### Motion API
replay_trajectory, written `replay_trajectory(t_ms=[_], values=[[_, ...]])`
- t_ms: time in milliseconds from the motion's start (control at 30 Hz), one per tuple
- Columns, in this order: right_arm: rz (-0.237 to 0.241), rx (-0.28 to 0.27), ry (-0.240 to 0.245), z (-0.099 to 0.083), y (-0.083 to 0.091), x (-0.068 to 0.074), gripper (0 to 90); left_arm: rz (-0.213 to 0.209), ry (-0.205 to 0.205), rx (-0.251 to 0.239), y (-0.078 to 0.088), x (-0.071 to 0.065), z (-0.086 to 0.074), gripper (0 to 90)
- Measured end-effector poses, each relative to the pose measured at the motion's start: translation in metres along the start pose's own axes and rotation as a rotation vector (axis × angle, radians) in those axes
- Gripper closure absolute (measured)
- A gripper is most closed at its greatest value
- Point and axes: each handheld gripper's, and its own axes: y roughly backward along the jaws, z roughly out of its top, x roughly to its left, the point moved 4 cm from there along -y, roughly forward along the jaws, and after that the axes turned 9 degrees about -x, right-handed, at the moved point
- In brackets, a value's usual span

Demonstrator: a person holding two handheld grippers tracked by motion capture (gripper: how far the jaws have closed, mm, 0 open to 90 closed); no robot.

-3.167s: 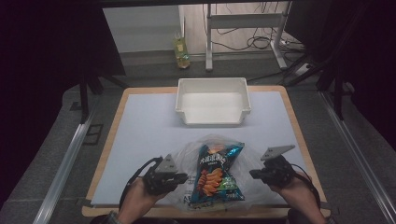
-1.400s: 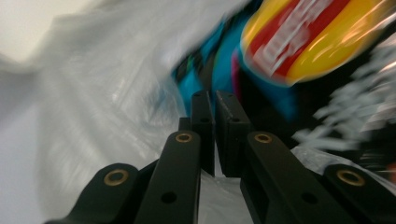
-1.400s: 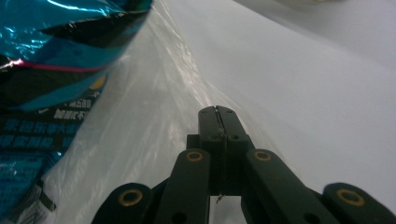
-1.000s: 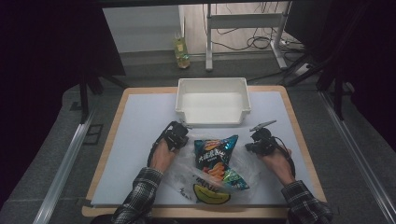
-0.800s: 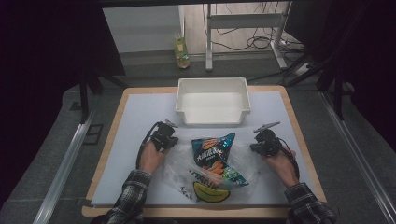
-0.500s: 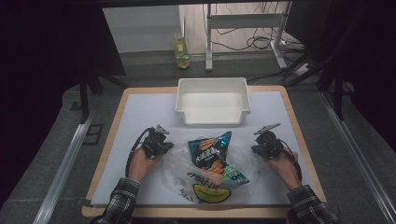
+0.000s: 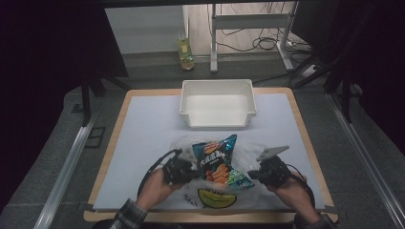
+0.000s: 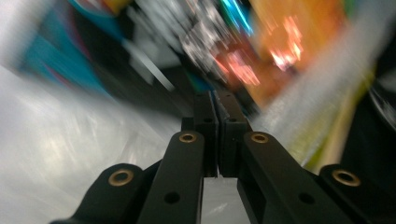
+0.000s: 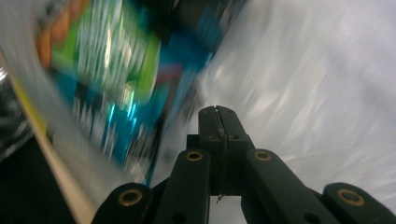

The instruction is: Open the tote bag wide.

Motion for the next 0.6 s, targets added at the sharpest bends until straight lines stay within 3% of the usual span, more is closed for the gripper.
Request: replay_trajectory(t_ms=[67,167,267,367,433,600], values=[[0.015,0.028,-0.007,-0.013,-0.001,0.003,89.4,-0.021,0.011,0.027,-0.002,-0.013,-0.018,89.1],[0.035,0.047,-0.026,-0.026,-0.002,0.009,89.4,-0.031,-0.003,0.043,-0.002,-0.027,-0.035,89.2],[0.031,0.072,-0.015,-0.034,-0.003,0.014,89.4,-0.008,-0.013,0.038,-0.002,-0.037,-0.048,89.2],[0.018,0.077,-0.021,-0.038,-0.002,0.013,89.5,0.015,-0.021,0.033,0.001,-0.039,-0.059,89.3],[-0.021,0.082,-0.015,-0.039,0.001,0.009,89.6,0.025,-0.020,0.033,0.004,-0.038,-0.065,89.4],[-0.057,0.058,-0.065,-0.045,0.010,-0.010,89.7,0.025,0.025,0.023,0.018,-0.027,-0.080,89.5]])
